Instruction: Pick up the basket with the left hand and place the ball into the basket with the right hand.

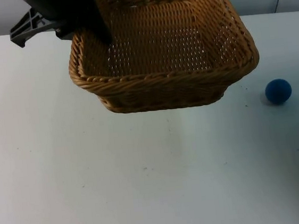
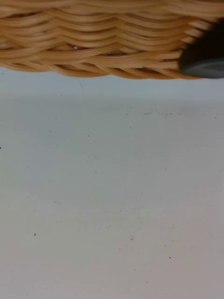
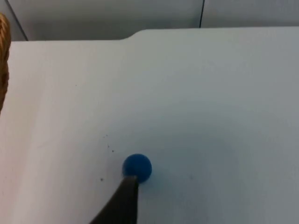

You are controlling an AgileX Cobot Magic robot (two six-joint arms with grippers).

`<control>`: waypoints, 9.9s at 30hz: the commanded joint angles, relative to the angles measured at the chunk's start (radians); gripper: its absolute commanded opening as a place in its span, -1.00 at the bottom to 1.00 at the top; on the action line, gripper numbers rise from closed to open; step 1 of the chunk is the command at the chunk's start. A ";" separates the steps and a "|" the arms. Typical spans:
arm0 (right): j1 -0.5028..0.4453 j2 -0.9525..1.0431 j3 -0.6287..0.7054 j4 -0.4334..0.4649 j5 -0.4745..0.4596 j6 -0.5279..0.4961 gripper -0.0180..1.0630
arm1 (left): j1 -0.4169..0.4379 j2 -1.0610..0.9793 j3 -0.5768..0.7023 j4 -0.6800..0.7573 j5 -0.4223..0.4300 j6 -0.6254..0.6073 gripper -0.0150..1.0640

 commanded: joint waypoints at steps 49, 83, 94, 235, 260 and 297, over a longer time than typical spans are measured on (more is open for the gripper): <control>0.063 0.995 -0.472 0.136 -0.011 -0.042 0.88 | 0.000 -0.012 -0.012 0.023 -0.051 -0.022 -0.98; 0.102 1.148 -0.539 0.146 0.080 -0.206 0.88 | 0.000 -0.012 -0.012 0.031 -0.053 -0.022 -0.98; 0.102 1.153 -0.539 0.072 0.082 -0.134 0.82 | 0.000 -0.012 -0.012 0.032 -0.053 -0.018 -0.98; 0.531 0.904 -0.757 0.131 0.189 -0.191 0.97 | 0.000 -0.012 -0.012 0.047 -0.088 -0.011 -0.98; 0.309 0.781 -0.757 0.188 0.250 -0.218 0.97 | 0.000 -0.012 -0.012 0.053 -0.082 -0.011 -0.98; 0.000 0.219 -0.307 0.088 0.240 -0.149 0.97 | 0.000 -0.012 -0.012 0.056 -0.033 0.016 -0.98</control>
